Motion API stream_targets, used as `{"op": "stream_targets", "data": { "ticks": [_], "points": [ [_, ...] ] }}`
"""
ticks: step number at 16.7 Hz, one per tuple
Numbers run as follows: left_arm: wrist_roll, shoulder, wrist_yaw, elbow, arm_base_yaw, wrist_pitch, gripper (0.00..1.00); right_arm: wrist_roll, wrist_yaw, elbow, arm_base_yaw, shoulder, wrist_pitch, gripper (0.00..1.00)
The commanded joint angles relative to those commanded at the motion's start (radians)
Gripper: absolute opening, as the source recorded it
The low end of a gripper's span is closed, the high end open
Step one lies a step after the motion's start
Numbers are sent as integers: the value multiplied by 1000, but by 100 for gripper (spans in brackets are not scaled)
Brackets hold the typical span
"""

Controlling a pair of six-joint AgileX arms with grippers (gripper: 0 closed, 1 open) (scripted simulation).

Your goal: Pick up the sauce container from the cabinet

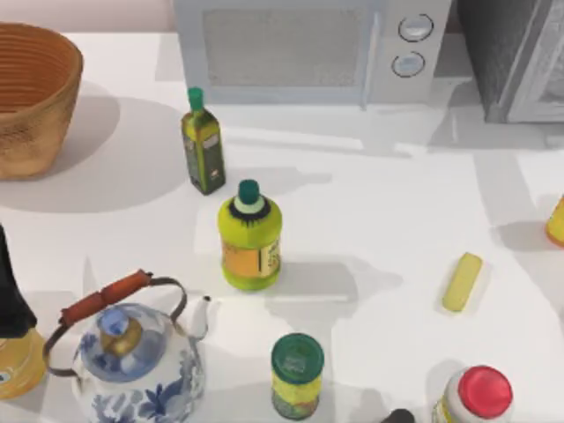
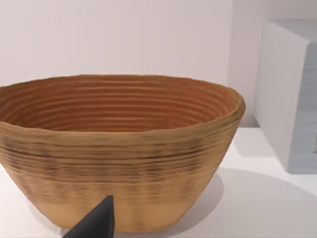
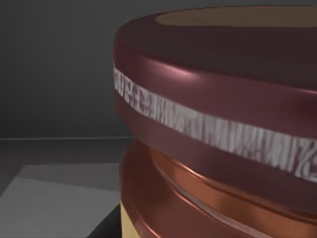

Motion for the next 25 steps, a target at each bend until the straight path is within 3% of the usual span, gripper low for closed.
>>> {"op": "stream_targets", "data": {
  "ticks": [25],
  "points": [
    [0, 0, 0, 0, 0, 0, 100, -12, -293, -1409, -281, -910, 420, 0]
  ]
}}
